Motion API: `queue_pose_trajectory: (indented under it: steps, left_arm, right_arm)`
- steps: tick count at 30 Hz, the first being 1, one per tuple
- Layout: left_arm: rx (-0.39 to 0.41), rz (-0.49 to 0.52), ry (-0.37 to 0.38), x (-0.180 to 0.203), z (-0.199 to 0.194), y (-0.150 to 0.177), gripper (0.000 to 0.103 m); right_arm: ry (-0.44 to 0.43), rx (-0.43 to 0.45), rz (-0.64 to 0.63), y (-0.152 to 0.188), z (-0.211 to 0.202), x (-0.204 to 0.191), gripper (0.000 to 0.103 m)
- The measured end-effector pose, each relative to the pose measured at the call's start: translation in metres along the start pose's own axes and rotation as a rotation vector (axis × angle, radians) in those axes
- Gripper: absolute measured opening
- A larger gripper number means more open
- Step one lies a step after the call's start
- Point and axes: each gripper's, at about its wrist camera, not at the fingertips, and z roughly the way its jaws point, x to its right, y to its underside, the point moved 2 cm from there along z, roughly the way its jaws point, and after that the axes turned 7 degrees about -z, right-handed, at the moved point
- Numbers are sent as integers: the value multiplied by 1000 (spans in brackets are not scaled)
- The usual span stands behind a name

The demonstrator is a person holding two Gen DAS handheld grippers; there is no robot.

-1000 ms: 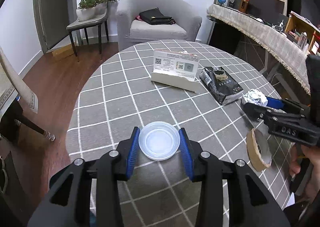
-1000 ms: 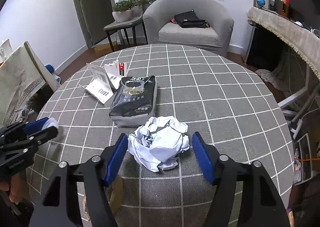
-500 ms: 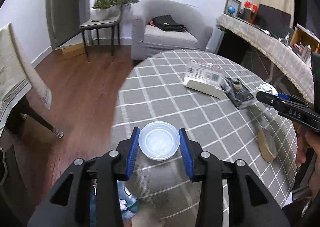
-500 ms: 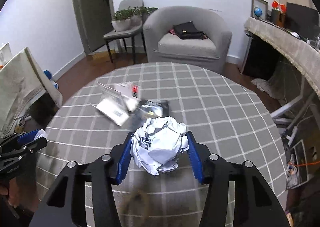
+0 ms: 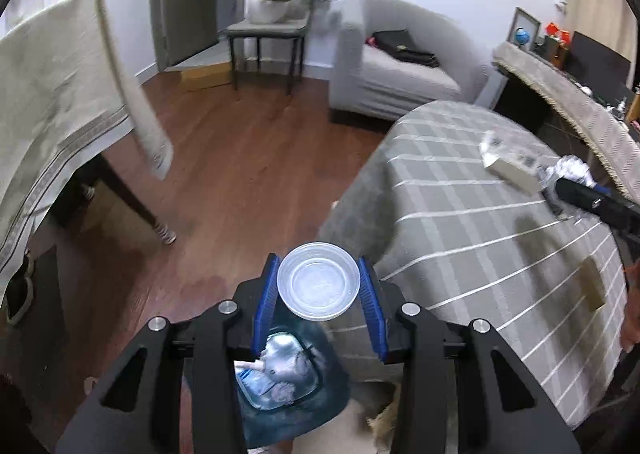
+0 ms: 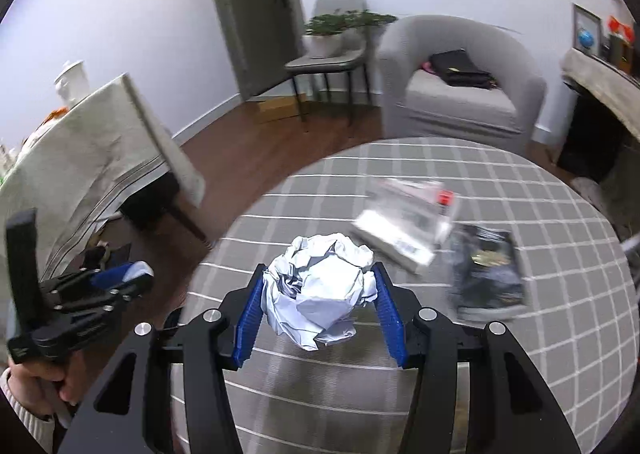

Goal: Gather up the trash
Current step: 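Carry lid to bin and release with left while right carries paper over bin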

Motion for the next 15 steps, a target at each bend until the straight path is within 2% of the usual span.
queue_pose_trajectory:
  steps: [15]
  left_arm:
    - [-206, -105, -100, -91, 52, 55, 42]
  right_arm:
    - [-167, -33, -132, -21, 28, -107, 52]
